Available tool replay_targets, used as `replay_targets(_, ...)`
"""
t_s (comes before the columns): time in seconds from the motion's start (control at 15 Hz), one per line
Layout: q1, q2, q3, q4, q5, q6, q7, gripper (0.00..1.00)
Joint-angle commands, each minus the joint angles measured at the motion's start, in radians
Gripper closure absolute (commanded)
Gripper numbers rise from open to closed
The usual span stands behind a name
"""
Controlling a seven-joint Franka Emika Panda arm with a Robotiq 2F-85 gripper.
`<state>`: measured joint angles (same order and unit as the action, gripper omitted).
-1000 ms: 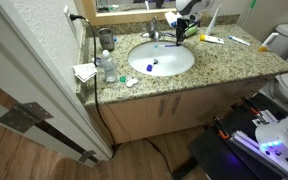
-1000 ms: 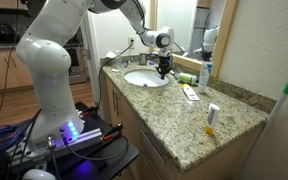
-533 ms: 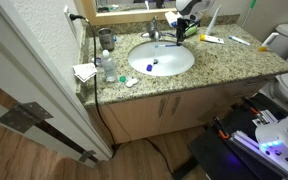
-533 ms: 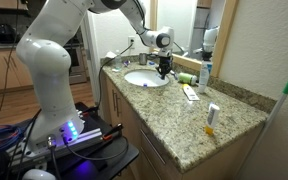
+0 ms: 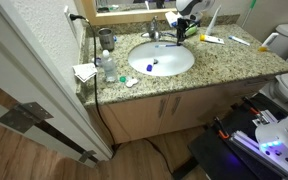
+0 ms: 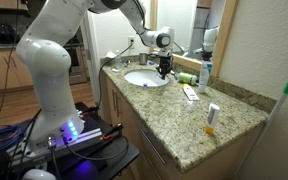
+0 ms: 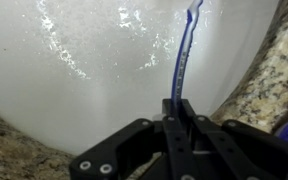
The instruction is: Open the tap
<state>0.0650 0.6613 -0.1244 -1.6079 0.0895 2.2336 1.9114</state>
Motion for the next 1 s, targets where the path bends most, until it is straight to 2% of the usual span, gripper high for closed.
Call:
replay_targets(0.0,-0.005,0.001,0.002,0.004,-0.002,-0.008,-0.002,0.98)
replay_targets(0.13,-0.02,0.003,0.022,0.011,0.018,-0.029,-0.041,0.98)
replay_targets(0.4,-0.055,-0.025,0.104,-0.018,0.113,-0.041,-0.216,0.98)
replay_targets(0.67,-0.071,-0.057,0.149,-0.039,0.212,-0.089,-0.369,0.98)
replay_targets(0.93,-0.107,-0.072,0.202,-0.024,0.375,-0.122,-0.534,0.98)
